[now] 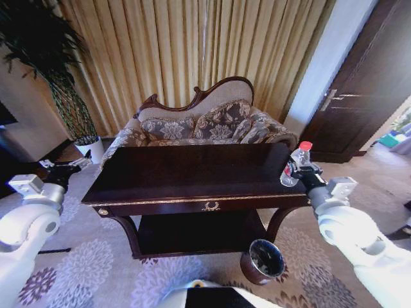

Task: Move to the front of the table and place the trash on the table into the trash bin.

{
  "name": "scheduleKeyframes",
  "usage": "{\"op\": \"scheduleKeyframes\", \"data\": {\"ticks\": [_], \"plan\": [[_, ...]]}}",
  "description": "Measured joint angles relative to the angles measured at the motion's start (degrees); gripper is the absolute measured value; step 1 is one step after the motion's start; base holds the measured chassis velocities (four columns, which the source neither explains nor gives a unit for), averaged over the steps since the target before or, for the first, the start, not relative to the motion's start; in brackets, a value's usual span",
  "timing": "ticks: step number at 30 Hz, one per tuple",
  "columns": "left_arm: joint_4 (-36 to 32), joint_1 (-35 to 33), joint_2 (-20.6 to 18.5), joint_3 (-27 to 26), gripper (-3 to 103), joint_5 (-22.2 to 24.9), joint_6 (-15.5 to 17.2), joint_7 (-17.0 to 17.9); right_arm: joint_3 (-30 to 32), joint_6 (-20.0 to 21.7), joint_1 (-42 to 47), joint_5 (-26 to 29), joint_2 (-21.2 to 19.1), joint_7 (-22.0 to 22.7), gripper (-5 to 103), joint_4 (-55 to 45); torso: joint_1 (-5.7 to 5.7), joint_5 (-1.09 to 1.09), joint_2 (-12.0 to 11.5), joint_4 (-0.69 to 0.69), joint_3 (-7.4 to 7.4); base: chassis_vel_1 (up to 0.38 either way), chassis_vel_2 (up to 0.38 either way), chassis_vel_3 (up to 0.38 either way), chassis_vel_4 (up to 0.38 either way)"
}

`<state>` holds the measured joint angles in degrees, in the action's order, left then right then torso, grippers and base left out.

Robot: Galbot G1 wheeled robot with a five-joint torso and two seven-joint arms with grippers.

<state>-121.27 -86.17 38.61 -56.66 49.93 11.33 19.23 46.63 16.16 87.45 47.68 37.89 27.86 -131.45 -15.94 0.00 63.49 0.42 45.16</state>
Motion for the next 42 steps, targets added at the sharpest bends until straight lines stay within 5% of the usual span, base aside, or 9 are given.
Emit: {"op": "scheduleKeyframes", "data": {"ticks": [42], "plan": [[0.53, 0.29, -0.06, -0.35, 100, 0.29, -0.19, 0.16, -0.91, -0.69, -0.69, -0.17, -0.19, -0.24, 25, 0.83, 0.00, 0.00, 0.00, 0.00, 0.00, 0.106, -0.103, -0.102, 0.105]]}}
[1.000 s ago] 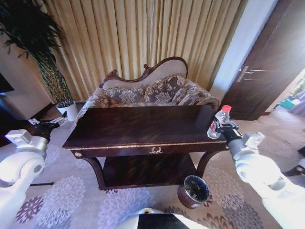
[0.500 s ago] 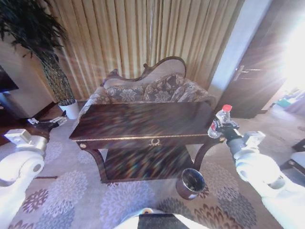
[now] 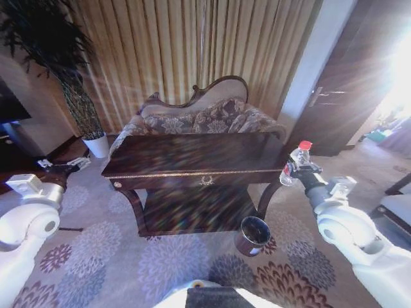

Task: Move to the front of the table and place the trash on the table into the trash bin.

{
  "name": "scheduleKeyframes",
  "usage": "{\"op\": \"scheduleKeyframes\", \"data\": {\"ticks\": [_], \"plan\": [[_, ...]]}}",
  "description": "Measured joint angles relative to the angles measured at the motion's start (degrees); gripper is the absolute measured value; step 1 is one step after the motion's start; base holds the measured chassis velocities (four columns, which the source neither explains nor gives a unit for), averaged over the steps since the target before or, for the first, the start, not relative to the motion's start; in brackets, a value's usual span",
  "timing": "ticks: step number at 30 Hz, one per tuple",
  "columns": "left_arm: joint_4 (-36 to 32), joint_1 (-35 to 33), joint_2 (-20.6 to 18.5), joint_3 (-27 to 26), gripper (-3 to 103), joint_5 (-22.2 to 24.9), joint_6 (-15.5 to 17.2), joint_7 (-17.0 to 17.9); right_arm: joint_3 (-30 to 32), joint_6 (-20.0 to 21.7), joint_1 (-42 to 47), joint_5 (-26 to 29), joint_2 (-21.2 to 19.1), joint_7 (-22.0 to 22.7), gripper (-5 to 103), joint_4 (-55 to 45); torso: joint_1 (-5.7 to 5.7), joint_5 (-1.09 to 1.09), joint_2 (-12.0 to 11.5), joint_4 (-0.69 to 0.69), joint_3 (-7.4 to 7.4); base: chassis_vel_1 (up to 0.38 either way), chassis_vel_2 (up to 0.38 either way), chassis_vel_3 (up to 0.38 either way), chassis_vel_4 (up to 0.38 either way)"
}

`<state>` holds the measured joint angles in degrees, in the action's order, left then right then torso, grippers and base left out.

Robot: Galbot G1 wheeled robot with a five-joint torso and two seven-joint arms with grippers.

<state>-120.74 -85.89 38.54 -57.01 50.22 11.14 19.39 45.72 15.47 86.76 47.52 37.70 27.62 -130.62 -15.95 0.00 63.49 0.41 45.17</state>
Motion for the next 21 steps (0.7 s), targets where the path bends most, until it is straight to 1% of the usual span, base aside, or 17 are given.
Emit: {"op": "scheduleKeyframes", "data": {"ticks": [7, 9, 11, 12, 13, 14, 15, 17, 18, 20, 21], "plan": [[-0.16, -0.22, -0.02, -0.29, 100, 0.02, -0.03, 0.08, -0.43, -0.33, -0.13, -0.48, 0.04, -0.03, 25, 0.28, 0.01, 0.01, 0.00, 0.01, 0.00, 0.136, -0.148, -0.128, 0.141], [-0.32, -0.30, 0.11, -0.29, 100, 0.02, -0.05, 0.09, -1.70, -0.91, -0.42, -2.08, 0.13, -0.26, 25, 1.21, 0.01, 0.00, 0.01, 0.01, -0.01, 0.108, -0.134, -0.123, 0.132], [-0.42, -0.37, 0.19, -0.29, 100, 0.02, -0.05, 0.11, -2.32, -0.99, -0.61, -2.55, 0.20, -0.55, 25, 1.61, 0.02, 0.00, 0.01, 0.01, -0.01, 0.091, -0.099, -0.103, 0.118], [-0.66, -0.56, 0.31, -0.28, 100, -0.01, -0.08, 0.20, -4.22, -1.10, -1.69, -3.27, 0.32, -0.92, 25, 2.94, 0.03, 0.00, 0.02, 0.01, -0.02, 0.069, -0.069, -0.045, 0.040], [-0.66, -0.56, 0.31, -0.28, 100, -0.01, -0.08, 0.20, -4.22, -1.10, -1.69, -3.27, 0.32, -0.92, 25, 2.94, 0.03, 0.00, 0.02, 0.01, -0.02, 0.069, -0.069, -0.045, 0.040], [-0.95, -0.82, 0.36, -0.28, 100, -0.02, -0.10, 0.30, -6.49, -1.18, -3.43, -3.59, 0.39, -1.03, 25, 4.78, 0.04, 0.00, 0.03, -0.01, -0.02, 0.000, 0.000, 0.000, 0.000], [-0.95, -0.82, 0.36, -0.28, 100, -0.02, -0.10, 0.30, -6.49, -1.18, -3.43, -3.59, 0.39, -1.03, 25, 4.78, 0.04, 0.00, 0.03, -0.01, -0.02, 0.000, 0.000, 0.000, 0.000], [-1.64, -1.83, 0.40, -0.83, 100, -0.03, -0.22, 0.55, -11.84, -1.33, -7.96, -4.82, 0.42, -1.62, 25, 10.05, 0.01, 0.00, 0.00, -0.01, 0.01, 0.000, 0.000, 0.000, 0.000], [-1.64, -1.83, 0.40, -0.83, 100, -0.03, -0.22, 0.55, -11.84, -1.33, -7.96, -4.82, 0.42, -1.62, 25, 10.05, 0.01, 0.00, 0.00, -0.01, 0.01, 0.000, 0.000, 0.000, 0.000], [-2.37, -3.05, 0.40, -1.72, 100, 0.00, -0.58, 0.72, -15.77, -1.82, -11.44, -5.92, 0.98, -4.27, 25, 15.48, -0.03, -0.01, -0.02, -0.01, 0.02, 0.000, 0.000, 0.000, 0.000], [-2.37, -3.05, 0.40, -1.72, 100, 0.00, -0.58, 0.72, -15.77, -1.82, -11.44, -5.92, 0.98, -4.27, 25, 15.48, -0.03, -0.01, -0.02, -0.01, 0.02, 0.000, 0.000, 0.000, 0.000]]}}
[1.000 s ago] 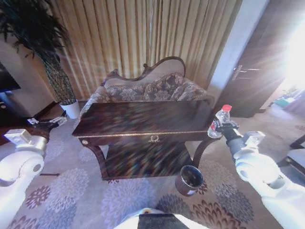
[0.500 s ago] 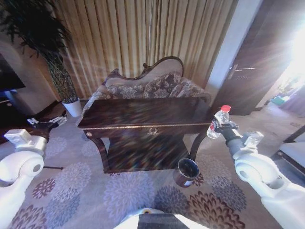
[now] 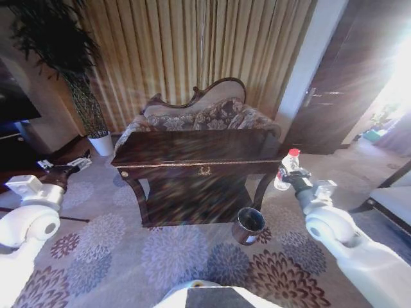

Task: Move to the front of the table and place the trash on the table into the trash bin.

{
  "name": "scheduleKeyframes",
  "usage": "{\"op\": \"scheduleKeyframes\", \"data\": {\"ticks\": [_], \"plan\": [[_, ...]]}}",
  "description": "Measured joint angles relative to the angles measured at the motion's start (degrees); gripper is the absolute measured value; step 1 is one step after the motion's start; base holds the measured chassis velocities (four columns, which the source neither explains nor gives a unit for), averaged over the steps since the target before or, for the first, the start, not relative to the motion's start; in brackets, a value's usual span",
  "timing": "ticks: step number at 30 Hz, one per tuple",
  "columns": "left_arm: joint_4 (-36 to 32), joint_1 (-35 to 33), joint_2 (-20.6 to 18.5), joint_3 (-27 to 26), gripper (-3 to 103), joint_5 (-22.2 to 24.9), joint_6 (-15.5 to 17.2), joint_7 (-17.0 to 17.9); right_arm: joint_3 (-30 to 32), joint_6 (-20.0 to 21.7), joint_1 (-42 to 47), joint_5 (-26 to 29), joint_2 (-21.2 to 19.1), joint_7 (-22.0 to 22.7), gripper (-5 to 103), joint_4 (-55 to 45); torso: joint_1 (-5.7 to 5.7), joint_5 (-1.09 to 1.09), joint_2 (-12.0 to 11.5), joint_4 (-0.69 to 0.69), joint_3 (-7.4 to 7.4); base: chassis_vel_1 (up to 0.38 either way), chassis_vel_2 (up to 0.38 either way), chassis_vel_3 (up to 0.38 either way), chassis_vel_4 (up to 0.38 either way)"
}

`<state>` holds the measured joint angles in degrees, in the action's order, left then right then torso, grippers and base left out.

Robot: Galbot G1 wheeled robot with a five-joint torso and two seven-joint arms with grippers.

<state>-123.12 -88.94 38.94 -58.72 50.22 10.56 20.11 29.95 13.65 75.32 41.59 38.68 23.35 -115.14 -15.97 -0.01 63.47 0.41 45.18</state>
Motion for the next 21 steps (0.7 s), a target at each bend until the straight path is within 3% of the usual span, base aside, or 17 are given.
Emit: {"op": "scheduleKeyframes", "data": {"ticks": [4, 9, 11, 13, 21], "plan": [[-1.48, -2.03, 0.14, -1.43, 100, 0.03, -0.59, 0.67, -8.11, -2.40, -6.54, -3.06, 1.94, -5.73, 25, 12.61, 0.01, 0.02, 0.01, 0.01, -0.01, 0.000, 0.000, 0.000, 0.000], [-1.86, -2.96, 0.25, -1.79, 100, 0.03, -0.69, 1.03, -13.75, -4.28, -12.06, -4.74, 5.26, -8.71, 25, 21.74, 0.03, 0.01, 0.02, 0.02, -0.02, 0.000, 0.000, 0.000, 0.000], [-1.94, -3.15, 0.26, -1.82, 100, 0.01, -0.70, 1.30, -16.37, -5.37, -15.13, -5.12, 7.65, -9.36, 25, 26.50, 0.03, 0.00, 0.02, 0.01, -0.01, 0.000, 0.000, 0.000, 0.000], [-2.36, -3.60, 0.07, -1.82, 100, 0.01, -0.71, 2.04, -20.90, -8.73, -20.98, -6.89, 12.71, -10.29, 25, 36.67, 0.02, 0.01, 0.01, -0.02, -0.01, 0.000, 0.000, 0.000, 0.000], [-2.77, -5.38, 0.18, -3.20, 100, 0.08, -0.77, 2.77, -27.32, -13.87, -29.53, -12.91, 21.90, -13.50, 25, 56.43, 0.02, 0.01, 0.02, 0.00, -0.01, 0.000, 0.000, 0.000, 0.000]]}}
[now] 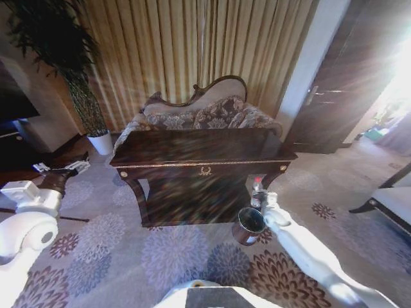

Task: Move to the front of the table and place the trash on the table into the trash bin.

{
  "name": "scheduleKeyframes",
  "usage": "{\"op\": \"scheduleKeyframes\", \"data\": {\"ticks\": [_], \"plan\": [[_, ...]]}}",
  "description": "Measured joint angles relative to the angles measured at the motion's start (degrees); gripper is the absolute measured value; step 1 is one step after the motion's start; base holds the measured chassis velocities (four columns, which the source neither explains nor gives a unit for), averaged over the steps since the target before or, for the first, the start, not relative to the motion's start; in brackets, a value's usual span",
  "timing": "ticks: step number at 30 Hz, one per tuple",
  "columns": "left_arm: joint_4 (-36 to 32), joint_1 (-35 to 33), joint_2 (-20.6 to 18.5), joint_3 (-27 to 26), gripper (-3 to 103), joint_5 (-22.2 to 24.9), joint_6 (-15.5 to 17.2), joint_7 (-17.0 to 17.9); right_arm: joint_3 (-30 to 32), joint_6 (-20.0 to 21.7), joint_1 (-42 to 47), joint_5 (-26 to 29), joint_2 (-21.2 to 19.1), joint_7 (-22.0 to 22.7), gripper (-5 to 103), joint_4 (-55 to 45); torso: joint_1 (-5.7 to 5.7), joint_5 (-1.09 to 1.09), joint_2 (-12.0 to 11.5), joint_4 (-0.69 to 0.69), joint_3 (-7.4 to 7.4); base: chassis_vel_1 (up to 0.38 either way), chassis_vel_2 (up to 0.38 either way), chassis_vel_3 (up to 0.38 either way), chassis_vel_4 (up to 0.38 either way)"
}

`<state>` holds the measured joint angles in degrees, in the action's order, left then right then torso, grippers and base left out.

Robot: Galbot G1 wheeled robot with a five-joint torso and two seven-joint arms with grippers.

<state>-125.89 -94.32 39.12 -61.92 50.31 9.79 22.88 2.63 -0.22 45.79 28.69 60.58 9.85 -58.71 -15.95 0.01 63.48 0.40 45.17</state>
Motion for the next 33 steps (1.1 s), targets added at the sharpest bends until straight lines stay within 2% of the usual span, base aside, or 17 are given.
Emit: {"op": "scheduleKeyframes", "data": {"ticks": [8, 11, 13, 15, 16, 17, 18, 19, 21, 24, 26, 29, 31, 33], "plan": [[1.00, -0.90, 0.23, -2.00, 100, 0.15, -0.06, 0.01, -2.10, -3.78, -5.10, -3.59, 5.76, -1.25, 25, 11.43, 0.00, -0.02, 0.00, 0.01, -0.01, 0.000, 0.000, 0.000, 0.000], [0.93, -0.93, 0.32, -2.17, 100, 0.25, -0.06, 0.00, -1.99, -4.40, -6.06, -5.05, 6.44, -2.05, 21, 13.24, 0.00, -0.01, 0.00, -0.01, -0.01, 0.000, 0.000, 0.000, 0.000], [0.78, -0.99, 0.39, -2.36, 100, 0.34, -0.06, -0.01, -1.91, -4.50, -6.30, -5.37, 6.42, -2.51, 25, 13.53, 0.00, -0.02, 0.01, 0.01, -0.01, 0.000, 0.000, 0.000, 0.000], [0.81, -0.96, 0.55, -2.51, 100, 0.40, -0.06, -0.04, -1.90, -4.52, -6.45, -5.70, 6.08, -2.76, 35, 13.54, 0.00, -0.01, 0.01, 0.02, 0.00, 0.000, 0.000, 0.000, 0.000], [0.81, -0.96, 0.55, -2.51, 100, 0.40, -0.06, -0.04, -1.90, -4.52, -6.45, -5.70, 6.08, -2.76, 35, 13.54, 0.00, -0.01, 0.01, 0.02, 0.00, 0.000, 0.000, 0.000, 0.000], [0.89, -0.91, 0.61, -2.51, 100, 0.41, -0.06, -0.04, -1.76, -4.52, -6.48, -6.00, 5.99, -2.78, 46, 13.54, 0.00, -0.01, 0.01, 0.02, -0.01, 0.000, 0.000, 0.000, 0.000], [0.91, -0.86, 0.66, -2.52, 100, 0.49, -0.06, -0.07, -1.42, -4.52, -6.49, -6.30, 5.92, -2.78, 51, 13.54, 0.00, -0.01, 0.01, 0.01, -0.01, 0.000, 0.000, 0.000, 0.000], [0.91, -0.86, 0.66, -2.52, 100, 0.49, -0.06, -0.07, -1.42, -4.52, -6.49, -6.30, 5.92, -2.78, 51, 13.54, 0.00, -0.01, 0.01, 0.01, -0.01, 0.000, 0.000, 0.000, 0.000], [0.54, -0.81, 0.68, -2.52, 100, 1.18, -0.05, -0.09, -0.65, -4.52, -6.18, -6.76, 5.74, -2.77, 62, 13.48, 0.01, -0.01, 0.01, 0.00, -0.01, 0.000, 0.000, 0.000, 0.000], [0.13, -0.77, 0.64, -2.59, 100, 1.61, -0.01, -0.10, -0.21, -4.51, -5.87, -6.83, 5.65, -2.73, 68, 13.39, 0.00, -0.01, 0.01, 0.01, -0.01, 0.000, 0.000, 0.000, 0.000], [-0.37, -0.68, 0.41, -2.74, 100, 2.00, 0.03, -0.13, 0.41, -4.50, -5.28, -6.83, 5.33, -2.48, 78, 13.05, 0.01, 0.00, 0.01, 0.01, -0.01, 0.000, 0.000, 0.000, 0.000], [-0.51, -0.67, 0.38, -2.86, 100, 2.12, 0.03, -0.13, 0.57, -4.50, -4.93, -6.78, 4.95, -2.31, 83, 12.51, 0.01, 0.01, 0.01, 0.01, -0.01, 0.000, 0.000, 0.000, 0.000], [-0.83, -0.68, 0.45, -3.17, 100, 2.31, 0.03, -0.15, 0.80, -4.35, -3.88, -5.66, 3.22, -0.80, 94, 9.38, 0.01, 0.01, 0.01, 0.01, -0.01, 0.000, 0.000, 0.000, 0.000], [-0.87, -0.69, 0.59, -3.23, 100, 2.33, 0.04, -0.15, 0.92, -3.62, -3.13, -4.25, 2.03, 0.14, 98, 6.71, 0.01, 0.00, 0.01, 0.01, -0.01, 0.000, 0.000, 0.000, 0.000]]}}
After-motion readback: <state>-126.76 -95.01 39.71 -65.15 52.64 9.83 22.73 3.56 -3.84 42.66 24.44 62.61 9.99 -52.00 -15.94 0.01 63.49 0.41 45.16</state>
